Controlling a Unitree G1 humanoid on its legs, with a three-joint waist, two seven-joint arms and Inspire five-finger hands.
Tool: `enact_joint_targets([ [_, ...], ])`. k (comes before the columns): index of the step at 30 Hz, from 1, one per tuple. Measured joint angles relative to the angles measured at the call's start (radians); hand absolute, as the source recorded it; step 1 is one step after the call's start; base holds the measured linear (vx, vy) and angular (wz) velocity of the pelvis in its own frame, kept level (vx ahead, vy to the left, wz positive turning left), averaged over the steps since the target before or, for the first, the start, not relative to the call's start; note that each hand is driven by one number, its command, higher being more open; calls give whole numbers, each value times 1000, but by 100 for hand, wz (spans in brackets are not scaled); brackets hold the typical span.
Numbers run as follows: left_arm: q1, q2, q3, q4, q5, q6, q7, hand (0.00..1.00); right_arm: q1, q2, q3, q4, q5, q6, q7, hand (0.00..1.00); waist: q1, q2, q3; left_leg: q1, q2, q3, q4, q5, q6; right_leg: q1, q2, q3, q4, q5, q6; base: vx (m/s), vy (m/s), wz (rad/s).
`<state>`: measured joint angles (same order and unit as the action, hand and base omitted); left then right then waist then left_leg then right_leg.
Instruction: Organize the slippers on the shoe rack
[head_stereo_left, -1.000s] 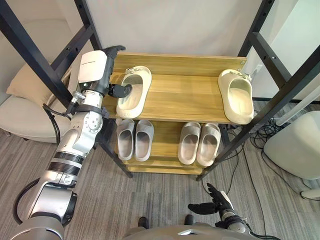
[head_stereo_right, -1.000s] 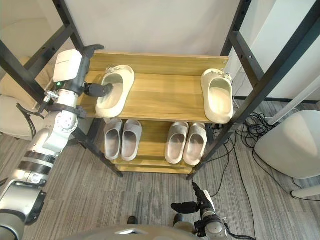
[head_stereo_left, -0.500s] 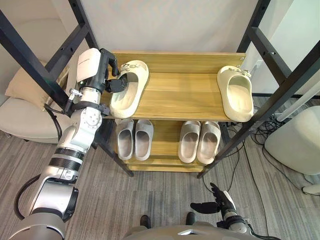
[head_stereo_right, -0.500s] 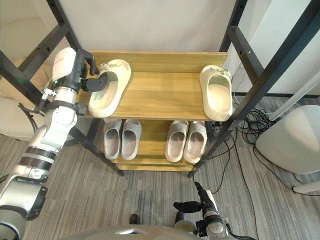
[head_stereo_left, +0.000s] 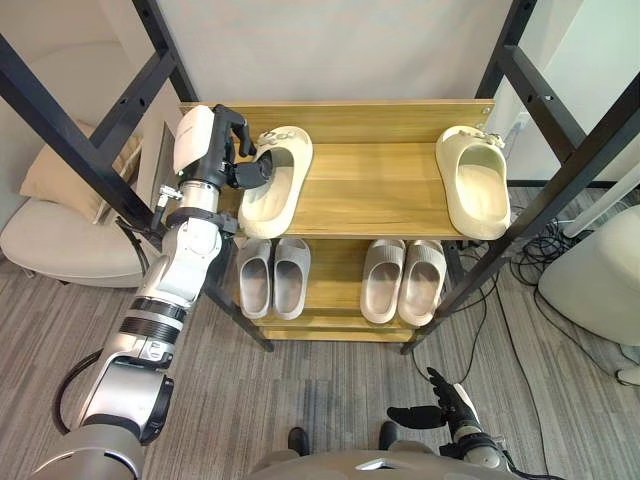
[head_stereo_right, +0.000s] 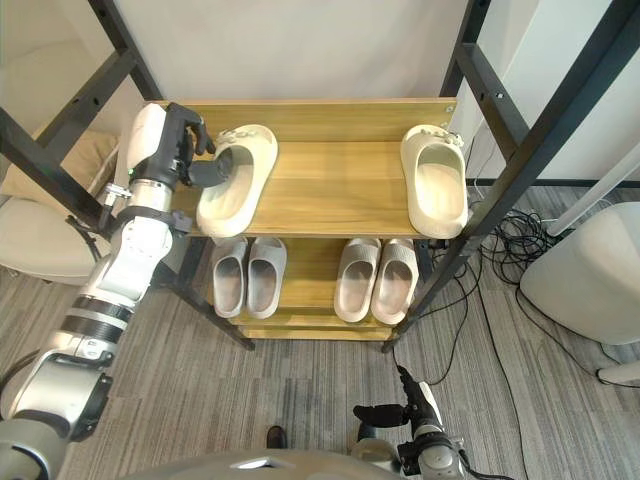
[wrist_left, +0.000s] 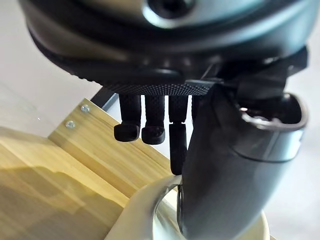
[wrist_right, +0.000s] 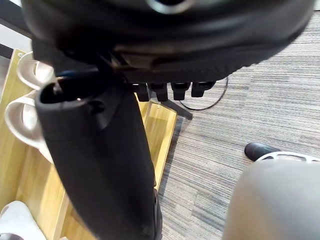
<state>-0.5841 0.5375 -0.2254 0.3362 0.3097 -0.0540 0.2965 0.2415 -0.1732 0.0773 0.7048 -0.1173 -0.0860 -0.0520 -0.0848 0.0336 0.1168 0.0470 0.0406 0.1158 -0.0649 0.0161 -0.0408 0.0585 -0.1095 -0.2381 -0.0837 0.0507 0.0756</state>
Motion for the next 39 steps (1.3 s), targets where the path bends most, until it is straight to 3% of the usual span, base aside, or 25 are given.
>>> enact_joint_targets([
  [8,-16,-104,-38,-28,-40,0,0,0,18,-13,-1,-16,1,4,-10,100,-34,22,11,1,0,9,0,0,0,-4,-1,15,0,0,1,0,0,-3],
  [17,-105,-207,-43,-19,-165,0,1,0,33,-14,-18,-35,3,11,-25,100,-69,42,22,1,9,33,-1,-1,-1,-23,6,48,4,1,1,-7,0,-10],
  [24,-161,-231,-44,21,-193,8,3,0,37,-13,-18,-45,4,11,-31,100,-93,46,25,-5,9,43,-1,-4,-4,-41,5,69,10,2,2,-6,7,-10],
  [32,-163,-230,-44,113,-192,22,11,0,37,-17,-19,-45,5,11,-41,100,-94,55,34,-5,12,43,-1,-5,-5,-38,7,67,0,16,-3,-22,5,-1],
  [33,-163,-231,-43,120,-192,22,13,100,37,-18,-19,-45,5,11,-42,100,-93,55,35,-5,12,43,-1,-5,-5,-38,7,67,0,17,-3,-49,12,-1],
  [39,-163,-230,-43,126,-191,22,23,100,38,-18,-19,-43,25,11,-45,100,-92,56,36,-5,15,39,-1,-5,-5,-38,7,63,0,21,-2,-18,4,0],
])
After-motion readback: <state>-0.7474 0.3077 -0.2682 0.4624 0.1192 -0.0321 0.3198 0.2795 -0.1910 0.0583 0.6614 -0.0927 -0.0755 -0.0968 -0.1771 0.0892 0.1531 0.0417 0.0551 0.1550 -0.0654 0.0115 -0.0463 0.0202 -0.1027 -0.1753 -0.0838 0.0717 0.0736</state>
